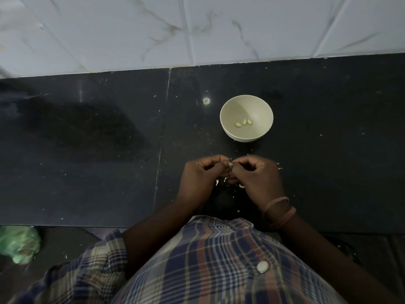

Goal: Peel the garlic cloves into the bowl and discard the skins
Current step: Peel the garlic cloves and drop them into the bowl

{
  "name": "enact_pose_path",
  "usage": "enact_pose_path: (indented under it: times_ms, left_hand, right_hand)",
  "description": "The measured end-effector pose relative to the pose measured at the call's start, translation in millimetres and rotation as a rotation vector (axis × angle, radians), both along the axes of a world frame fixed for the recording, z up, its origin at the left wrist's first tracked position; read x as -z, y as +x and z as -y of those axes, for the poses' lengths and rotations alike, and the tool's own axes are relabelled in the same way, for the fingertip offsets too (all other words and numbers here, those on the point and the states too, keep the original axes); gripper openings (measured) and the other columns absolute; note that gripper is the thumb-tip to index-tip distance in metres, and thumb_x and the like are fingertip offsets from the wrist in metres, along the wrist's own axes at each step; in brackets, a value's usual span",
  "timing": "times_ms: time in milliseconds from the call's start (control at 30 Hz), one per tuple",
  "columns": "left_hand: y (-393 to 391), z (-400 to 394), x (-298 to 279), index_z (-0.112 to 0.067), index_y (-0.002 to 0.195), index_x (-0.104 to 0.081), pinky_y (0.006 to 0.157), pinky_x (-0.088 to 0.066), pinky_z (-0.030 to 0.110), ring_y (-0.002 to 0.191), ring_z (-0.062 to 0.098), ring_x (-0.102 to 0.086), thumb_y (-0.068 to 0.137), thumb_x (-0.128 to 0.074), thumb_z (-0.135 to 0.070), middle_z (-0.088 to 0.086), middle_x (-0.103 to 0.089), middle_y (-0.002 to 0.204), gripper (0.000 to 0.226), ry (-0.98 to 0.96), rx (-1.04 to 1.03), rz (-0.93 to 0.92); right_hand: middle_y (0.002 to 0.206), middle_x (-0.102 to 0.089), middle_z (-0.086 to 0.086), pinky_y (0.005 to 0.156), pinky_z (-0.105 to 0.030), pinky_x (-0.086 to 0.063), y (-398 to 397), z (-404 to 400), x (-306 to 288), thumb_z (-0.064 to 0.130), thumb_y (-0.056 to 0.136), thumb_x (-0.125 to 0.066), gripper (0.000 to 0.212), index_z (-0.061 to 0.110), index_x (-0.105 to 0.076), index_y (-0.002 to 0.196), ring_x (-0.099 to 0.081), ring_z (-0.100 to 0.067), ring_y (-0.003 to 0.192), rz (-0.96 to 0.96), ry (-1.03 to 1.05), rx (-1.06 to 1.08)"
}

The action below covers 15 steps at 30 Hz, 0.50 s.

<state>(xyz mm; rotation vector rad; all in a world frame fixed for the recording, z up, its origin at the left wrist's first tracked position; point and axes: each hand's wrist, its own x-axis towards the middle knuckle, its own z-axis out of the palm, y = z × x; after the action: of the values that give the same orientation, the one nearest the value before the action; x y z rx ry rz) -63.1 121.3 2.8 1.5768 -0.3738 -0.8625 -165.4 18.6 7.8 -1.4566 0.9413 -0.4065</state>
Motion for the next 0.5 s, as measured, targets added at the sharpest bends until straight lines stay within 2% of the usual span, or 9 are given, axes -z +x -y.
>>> enact_pose_path:
  times_ms: [200, 300, 400, 500]
  left_hand:
    - [5, -1, 3, -0.003, 0.097, -0.078, 0.082, -0.059, 0.034, 0.083, 0.02, -0.073, 0.094, -0.066, -0.004, 0.014, -0.077, 0.089, 0.012, -0.044, 0.062, -0.031]
    - [7, 1, 2, -0.003, 0.095, -0.078, 0.078, -0.058, 0.029, 0.08, 0.017, -0.073, 0.093, -0.066, -0.002, 0.011, -0.077, 0.086, 0.012, -0.063, 0.062, -0.051]
    - [10, 3, 3, -0.001, 0.096, -0.077, 0.082, -0.058, 0.031, 0.081, 0.018, -0.072, 0.093, -0.066, -0.002, 0.012, -0.077, 0.088, 0.012, -0.059, 0.086, -0.035]
    - [16, 1, 5, 0.001, 0.1, -0.076, 0.084, -0.057, 0.034, 0.083, 0.019, -0.072, 0.094, -0.066, -0.004, 0.014, -0.077, 0.092, 0.013, -0.042, 0.125, -0.049]
  right_hand:
    - [0.062, -0.071, -0.013, 0.05, -0.022, -0.053, 2, -1, -6, -0.005, 0.085, -0.068, 0.006, -0.005, -0.074, 0.083, -0.067, -0.018, 0.053, 0.041, 0.107, 0.066]
    - [0.06, -0.069, -0.012, 0.047, -0.018, -0.048, 2, 0, -7, -0.005, 0.085, -0.066, 0.009, -0.003, -0.075, 0.081, -0.065, -0.018, 0.051, 0.033, 0.109, 0.081]
    - [0.059, -0.069, -0.013, 0.048, -0.019, -0.048, 3, 2, -6, -0.005, 0.083, -0.065, 0.012, 0.0, -0.075, 0.079, -0.066, -0.02, 0.051, 0.027, 0.141, 0.099]
    - [0.064, -0.07, -0.019, 0.055, -0.028, -0.056, 2, 2, -3, -0.004, 0.084, -0.066, 0.013, 0.003, -0.075, 0.078, -0.068, -0.023, 0.054, 0.023, 0.205, 0.104]
